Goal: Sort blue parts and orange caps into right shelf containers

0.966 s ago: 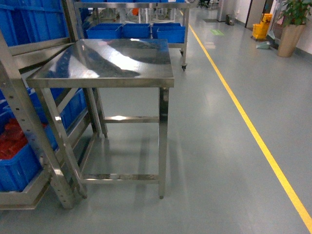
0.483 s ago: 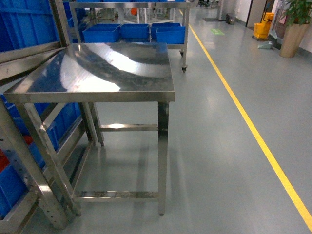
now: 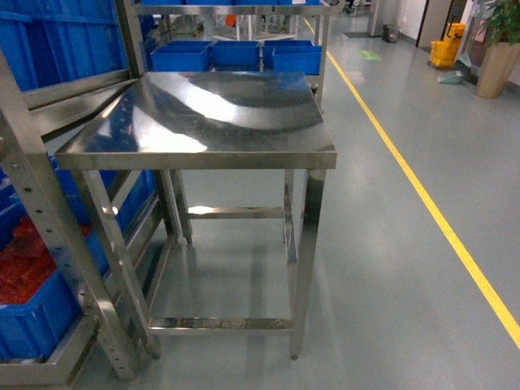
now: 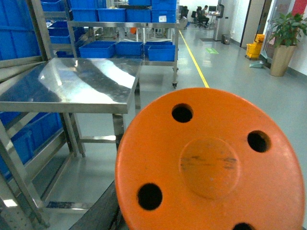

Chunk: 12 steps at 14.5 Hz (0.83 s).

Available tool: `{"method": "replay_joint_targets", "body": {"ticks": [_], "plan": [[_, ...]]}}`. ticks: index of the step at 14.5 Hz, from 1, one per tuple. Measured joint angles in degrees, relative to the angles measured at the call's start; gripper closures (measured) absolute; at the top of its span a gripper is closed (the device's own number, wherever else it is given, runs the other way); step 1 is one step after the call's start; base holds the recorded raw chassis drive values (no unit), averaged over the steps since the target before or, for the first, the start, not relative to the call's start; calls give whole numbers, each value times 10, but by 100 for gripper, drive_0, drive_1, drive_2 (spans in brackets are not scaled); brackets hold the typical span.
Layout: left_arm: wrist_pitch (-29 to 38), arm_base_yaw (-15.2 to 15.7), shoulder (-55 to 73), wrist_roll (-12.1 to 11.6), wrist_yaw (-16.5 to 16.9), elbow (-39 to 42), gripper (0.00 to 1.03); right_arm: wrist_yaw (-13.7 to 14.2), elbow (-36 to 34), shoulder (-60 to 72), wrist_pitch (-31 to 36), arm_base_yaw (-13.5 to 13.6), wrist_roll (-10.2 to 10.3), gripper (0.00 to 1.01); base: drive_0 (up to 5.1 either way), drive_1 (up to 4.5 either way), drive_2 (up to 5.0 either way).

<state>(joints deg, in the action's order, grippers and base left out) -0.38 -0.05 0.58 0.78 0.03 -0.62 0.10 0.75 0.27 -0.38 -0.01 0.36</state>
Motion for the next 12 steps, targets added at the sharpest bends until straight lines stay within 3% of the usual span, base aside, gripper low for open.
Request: {"method": "replay_joint_targets", "body": {"ticks": [12], "plan": [[0, 0, 0, 0, 0, 0, 61, -1, 0, 0, 0, 0, 0, 58, -493, 248, 248]]}}
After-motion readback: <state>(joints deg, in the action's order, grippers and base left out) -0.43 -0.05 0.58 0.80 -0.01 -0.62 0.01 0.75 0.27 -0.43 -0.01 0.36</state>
